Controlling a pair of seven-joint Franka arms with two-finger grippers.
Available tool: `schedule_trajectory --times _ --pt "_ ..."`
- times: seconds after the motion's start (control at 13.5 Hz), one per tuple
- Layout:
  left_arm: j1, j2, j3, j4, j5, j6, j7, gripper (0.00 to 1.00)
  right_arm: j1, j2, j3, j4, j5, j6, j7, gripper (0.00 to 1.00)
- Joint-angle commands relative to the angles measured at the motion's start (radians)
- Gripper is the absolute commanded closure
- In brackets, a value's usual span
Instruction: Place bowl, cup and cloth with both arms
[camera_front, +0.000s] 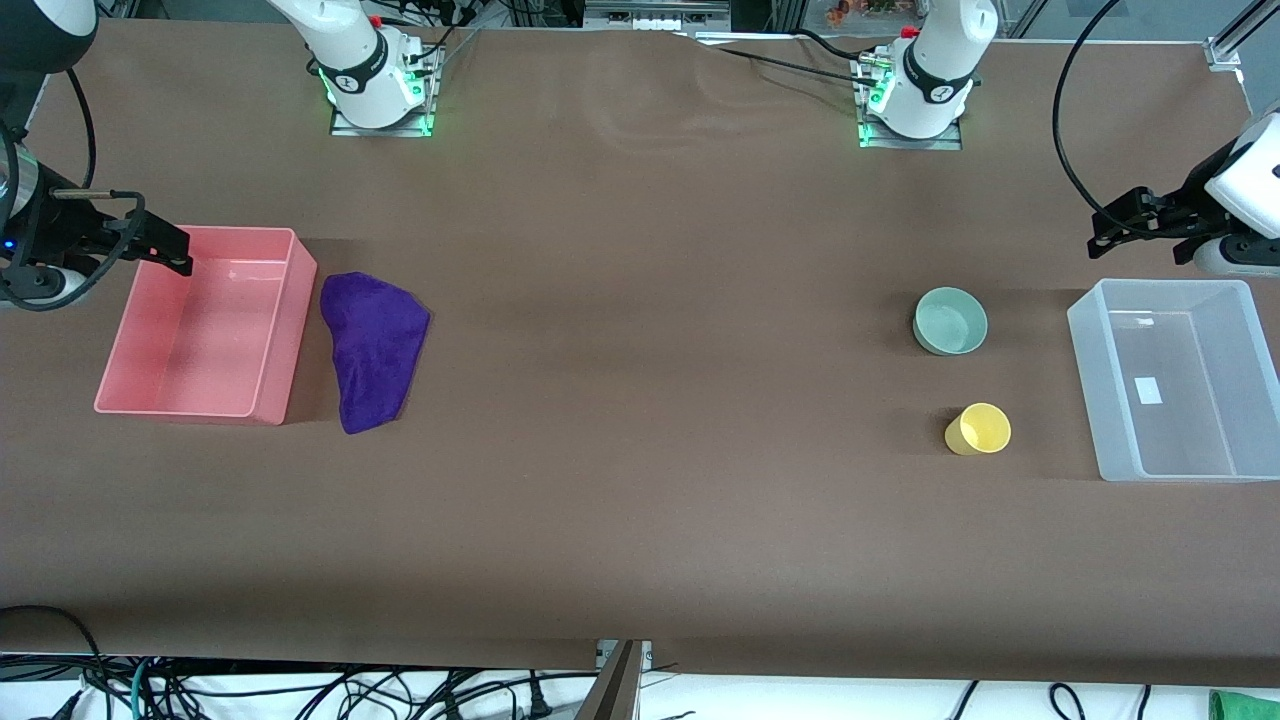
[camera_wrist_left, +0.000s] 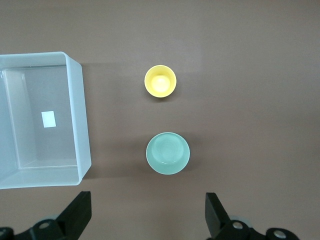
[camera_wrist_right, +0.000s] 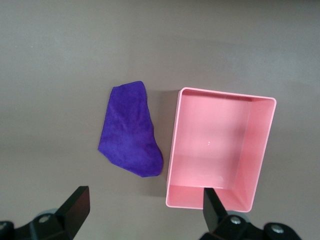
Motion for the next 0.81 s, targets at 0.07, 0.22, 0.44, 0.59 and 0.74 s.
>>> schedule_trajectory --times 0.07,0.22,0.44,0.59,0.74 --pt "-0.006 -0.011 0.007 -0.002 0.002 -0.012 0.020 0.00 -0.001 0.008 -0.001 0.029 -0.001 -0.017 -0.009 0.00" --pt "-0.006 -0.013 0.007 -0.005 0.002 -0.012 0.022 0.00 0.001 0.005 -0.001 0.029 -0.003 -0.010 -0.009 0.00" --pt "-0.005 -0.014 0.007 -0.007 -0.001 -0.015 0.020 0.00 -0.003 0.000 0.001 0.024 0.002 -0.014 -0.006 0.00" --pt "-0.005 -0.016 0.007 -0.010 -0.001 -0.019 0.022 0.00 -0.001 0.000 0.001 0.021 0.006 -0.020 -0.009 0.00" --pt "-0.005 -0.016 0.007 -0.008 -0.007 -0.030 0.022 0.00 -0.001 -0.001 0.002 0.016 0.006 -0.022 -0.008 0.00"
